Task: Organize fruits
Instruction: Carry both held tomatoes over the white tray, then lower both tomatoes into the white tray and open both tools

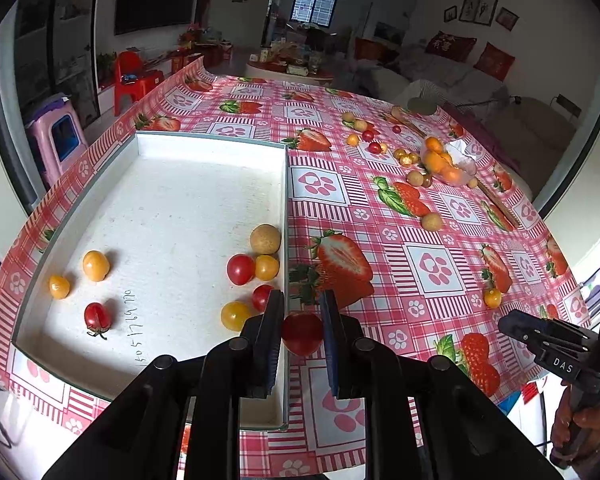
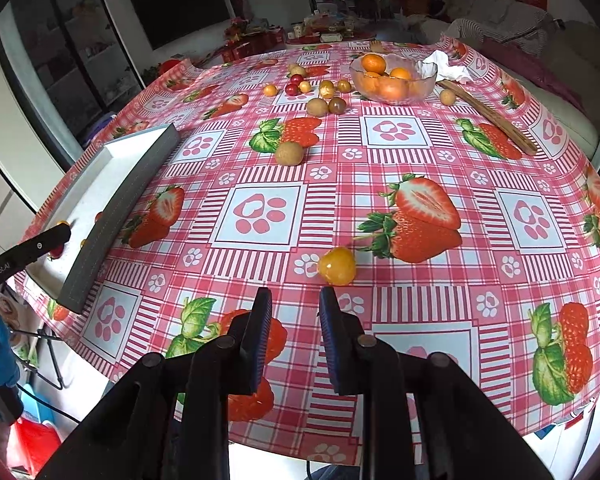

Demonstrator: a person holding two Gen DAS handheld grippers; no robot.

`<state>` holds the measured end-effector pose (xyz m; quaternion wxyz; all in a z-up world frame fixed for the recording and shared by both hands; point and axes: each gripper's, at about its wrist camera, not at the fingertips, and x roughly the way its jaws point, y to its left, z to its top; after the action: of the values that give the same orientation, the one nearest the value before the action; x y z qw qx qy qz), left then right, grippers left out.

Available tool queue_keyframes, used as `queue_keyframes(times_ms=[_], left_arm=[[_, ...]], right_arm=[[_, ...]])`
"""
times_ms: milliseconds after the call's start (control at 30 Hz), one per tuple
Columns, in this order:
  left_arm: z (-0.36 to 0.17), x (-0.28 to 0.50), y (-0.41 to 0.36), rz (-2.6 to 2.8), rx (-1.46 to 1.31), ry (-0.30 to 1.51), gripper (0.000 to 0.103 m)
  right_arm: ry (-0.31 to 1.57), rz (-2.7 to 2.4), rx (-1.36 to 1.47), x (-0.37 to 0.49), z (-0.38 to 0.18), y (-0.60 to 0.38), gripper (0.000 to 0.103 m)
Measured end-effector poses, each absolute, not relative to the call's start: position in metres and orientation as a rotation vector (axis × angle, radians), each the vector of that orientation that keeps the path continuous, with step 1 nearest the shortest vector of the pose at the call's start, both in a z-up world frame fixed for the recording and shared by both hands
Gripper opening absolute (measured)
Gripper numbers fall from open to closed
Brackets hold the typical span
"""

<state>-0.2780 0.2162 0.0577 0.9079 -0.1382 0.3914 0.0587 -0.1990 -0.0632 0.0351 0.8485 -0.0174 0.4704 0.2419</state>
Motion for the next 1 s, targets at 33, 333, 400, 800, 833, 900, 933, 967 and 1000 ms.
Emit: queue_keyframes(times_ms=[33,333,400,800,833,900,933,967,1000], left_arm=[[0.058,-0.278,0.216,0.12,-0.285,0.806,0.02],[0.062,-0.28,0.214,0.126,-0.275,0.798,0.02],[0.064,-0.283,0.216,0.135,-0.27,0.794,0.02],[0.071,-0.292,0.263,0.247,-0.287,0.78,0.02],[0.072,-0.291,0.268,0.257,-0.288,0.78,0.02],[0.076,-0.288,0.278,0.271,-0.287,0.774,0.02],[0.078,-0.286,0.283,0.277,-0.284,0.769,0.02],[0.08,-0.283,0.288,0.285,-0.279,0.764,0.02],[0.082,-0.28,0.293,0.294,-0.274,0.762,0.02]], right_arm=[[0.991,0.504,-0.041,-0.2,0.034,-0.065,0.037],[0.988,0.433,-0.02,-0.176,0.028,-0.068,0.048],[1.009,0.434,-0.028,-0.167,0.021,-0.061,0.048],[1.021,0.582,-0.045,-0.162,0.046,0.003,0.026],[1.021,0.613,-0.039,-0.162,0.051,0.013,0.026],[1.021,0.673,-0.029,-0.159,0.062,0.034,0.026],[1.022,0.701,-0.025,-0.158,0.067,0.045,0.026],[1.024,0.728,-0.02,-0.156,0.072,0.057,0.026],[1.027,0.753,-0.015,-0.153,0.076,0.068,0.026]])
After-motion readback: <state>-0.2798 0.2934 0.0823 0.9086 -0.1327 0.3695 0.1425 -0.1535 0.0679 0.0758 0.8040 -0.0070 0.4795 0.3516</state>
